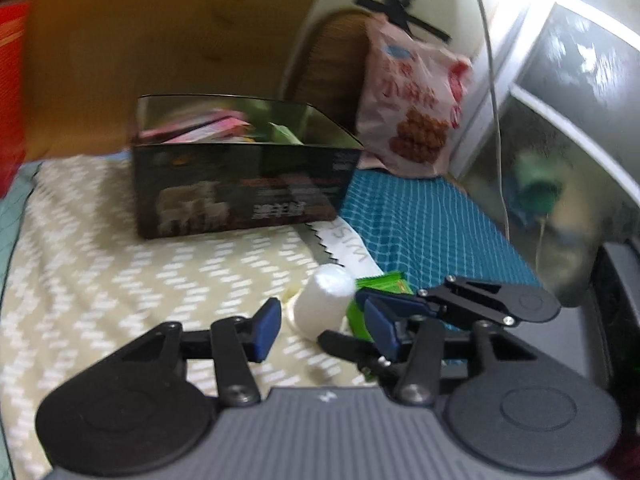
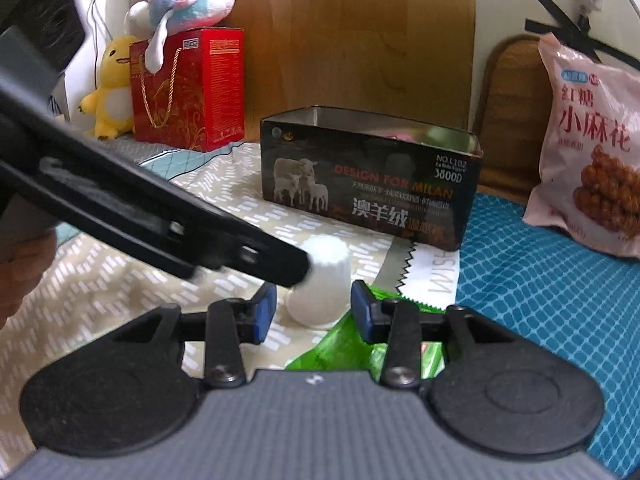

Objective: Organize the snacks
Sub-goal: 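Carry the white cup into the black tin and open the left gripper, then move the left gripper toward the green pack on the sheet, then grasp the green pack with the left gripper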

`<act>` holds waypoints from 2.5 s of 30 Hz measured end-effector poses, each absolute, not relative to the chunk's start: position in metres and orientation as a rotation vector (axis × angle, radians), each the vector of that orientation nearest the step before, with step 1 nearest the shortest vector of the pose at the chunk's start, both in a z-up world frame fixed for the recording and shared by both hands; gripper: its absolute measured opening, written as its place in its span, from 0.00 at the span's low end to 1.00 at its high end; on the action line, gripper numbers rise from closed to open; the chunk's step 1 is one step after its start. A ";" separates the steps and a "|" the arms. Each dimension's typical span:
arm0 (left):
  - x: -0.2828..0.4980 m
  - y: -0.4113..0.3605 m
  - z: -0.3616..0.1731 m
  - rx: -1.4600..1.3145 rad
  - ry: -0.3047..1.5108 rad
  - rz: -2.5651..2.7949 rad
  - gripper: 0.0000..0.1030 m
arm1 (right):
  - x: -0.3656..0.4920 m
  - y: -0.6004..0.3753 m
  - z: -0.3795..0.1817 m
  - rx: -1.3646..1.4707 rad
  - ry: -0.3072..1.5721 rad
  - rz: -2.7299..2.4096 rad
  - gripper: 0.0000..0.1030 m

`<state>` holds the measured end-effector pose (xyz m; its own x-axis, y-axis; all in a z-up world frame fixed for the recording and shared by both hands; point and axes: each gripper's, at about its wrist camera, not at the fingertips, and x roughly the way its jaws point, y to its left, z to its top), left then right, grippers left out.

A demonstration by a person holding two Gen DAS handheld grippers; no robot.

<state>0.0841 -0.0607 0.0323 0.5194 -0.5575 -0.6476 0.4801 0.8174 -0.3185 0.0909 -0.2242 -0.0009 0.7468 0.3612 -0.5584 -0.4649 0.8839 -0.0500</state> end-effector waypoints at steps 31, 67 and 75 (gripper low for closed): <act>0.180 -0.025 0.082 -0.218 0.636 -0.368 0.32 | 0.158 -0.257 0.058 0.044 0.391 0.430 0.39; 0.091 0.001 0.022 -0.413 0.917 -0.535 0.41 | 0.042 -0.290 0.011 0.264 0.601 0.618 0.42; 0.091 -0.017 -0.006 -0.458 1.024 -0.606 0.46 | 0.055 -0.265 -0.007 0.042 0.692 0.607 0.46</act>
